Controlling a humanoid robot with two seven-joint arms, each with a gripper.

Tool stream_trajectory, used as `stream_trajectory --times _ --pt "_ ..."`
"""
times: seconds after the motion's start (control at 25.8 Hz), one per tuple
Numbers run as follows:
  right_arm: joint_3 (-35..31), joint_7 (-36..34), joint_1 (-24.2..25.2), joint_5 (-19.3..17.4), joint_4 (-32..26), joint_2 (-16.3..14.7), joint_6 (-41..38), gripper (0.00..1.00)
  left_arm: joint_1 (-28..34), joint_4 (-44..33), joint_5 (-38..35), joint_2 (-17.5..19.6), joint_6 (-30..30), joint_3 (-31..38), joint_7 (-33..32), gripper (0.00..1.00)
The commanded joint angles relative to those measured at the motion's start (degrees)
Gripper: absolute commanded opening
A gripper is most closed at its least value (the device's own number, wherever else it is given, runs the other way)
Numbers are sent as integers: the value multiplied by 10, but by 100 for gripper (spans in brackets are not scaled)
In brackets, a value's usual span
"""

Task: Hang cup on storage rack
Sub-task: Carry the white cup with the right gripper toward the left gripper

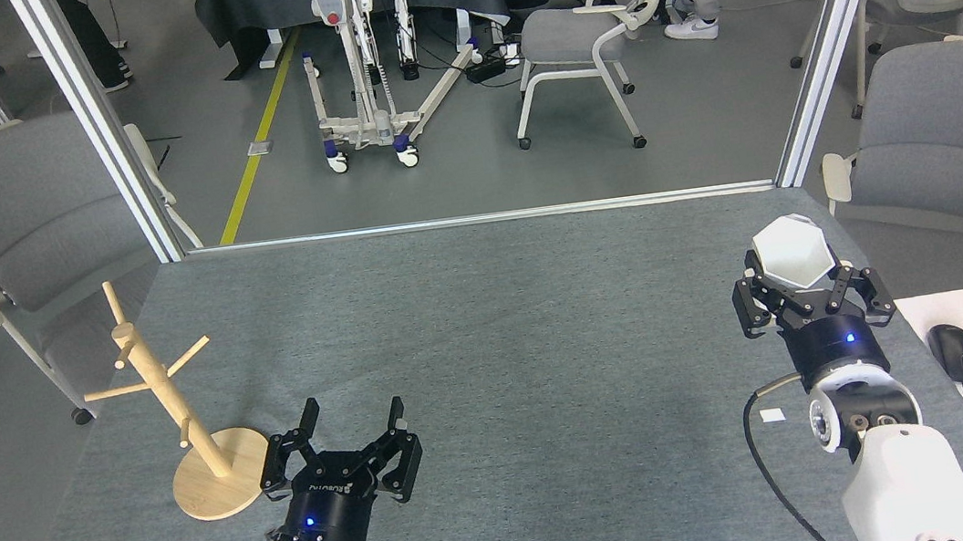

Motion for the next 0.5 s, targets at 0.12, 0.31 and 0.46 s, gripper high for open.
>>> stream_trajectory --times 0.12,0.31,0.46 --pt "168 60 -9 -19 -100 22 202 15 -11 10 -47 21 -52 -87 4 99" --pt "385 92 -66 -18 -99 30 457 14 -60 51 -88 20 -59 -183 5 99" --pt "497 184 -90 -16 -96 49 578 14 -120 99 -91 16 -63 -206 5 99"
